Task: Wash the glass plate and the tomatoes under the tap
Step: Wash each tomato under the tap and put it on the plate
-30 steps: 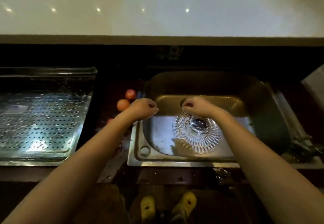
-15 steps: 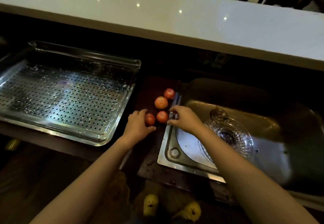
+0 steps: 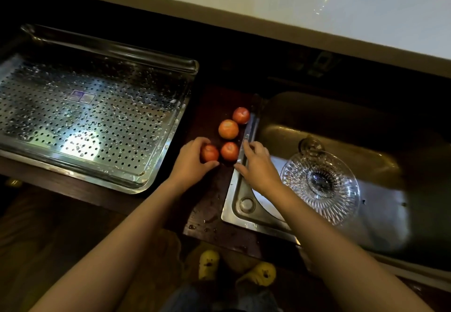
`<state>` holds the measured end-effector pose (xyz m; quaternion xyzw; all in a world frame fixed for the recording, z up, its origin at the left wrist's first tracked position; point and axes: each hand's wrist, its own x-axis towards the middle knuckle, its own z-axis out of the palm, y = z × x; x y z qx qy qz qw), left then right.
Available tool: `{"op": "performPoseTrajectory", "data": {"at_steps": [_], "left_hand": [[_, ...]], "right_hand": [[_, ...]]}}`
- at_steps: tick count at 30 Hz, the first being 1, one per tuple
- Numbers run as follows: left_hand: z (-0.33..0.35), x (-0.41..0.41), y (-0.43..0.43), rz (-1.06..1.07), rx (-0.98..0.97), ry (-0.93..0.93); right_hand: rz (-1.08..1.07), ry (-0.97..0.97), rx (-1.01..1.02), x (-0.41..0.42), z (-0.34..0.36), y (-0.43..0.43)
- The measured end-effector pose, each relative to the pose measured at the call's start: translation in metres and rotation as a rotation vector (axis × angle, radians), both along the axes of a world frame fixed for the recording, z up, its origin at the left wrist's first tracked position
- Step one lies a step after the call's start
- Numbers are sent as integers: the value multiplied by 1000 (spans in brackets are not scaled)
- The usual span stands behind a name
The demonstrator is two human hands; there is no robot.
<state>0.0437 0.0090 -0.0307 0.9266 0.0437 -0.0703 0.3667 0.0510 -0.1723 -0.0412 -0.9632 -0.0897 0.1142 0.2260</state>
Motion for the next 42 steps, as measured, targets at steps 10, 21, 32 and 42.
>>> {"op": "performPoseTrajectory", "data": {"at_steps": [10, 21, 32, 42], "left_hand": [[37, 8, -6, -36, -101, -77], [90, 30, -141, -436, -335, -29], [142, 18, -330, -826, -525, 67], [81, -1, -455, -833, -644, 289]], "right_hand": [[18, 239, 247, -11, -5, -3], [-135, 184, 545, -22, 99, -129], [-500, -170, 487, -94, 166, -297], [-993, -180, 46, -165, 115, -379]]}}
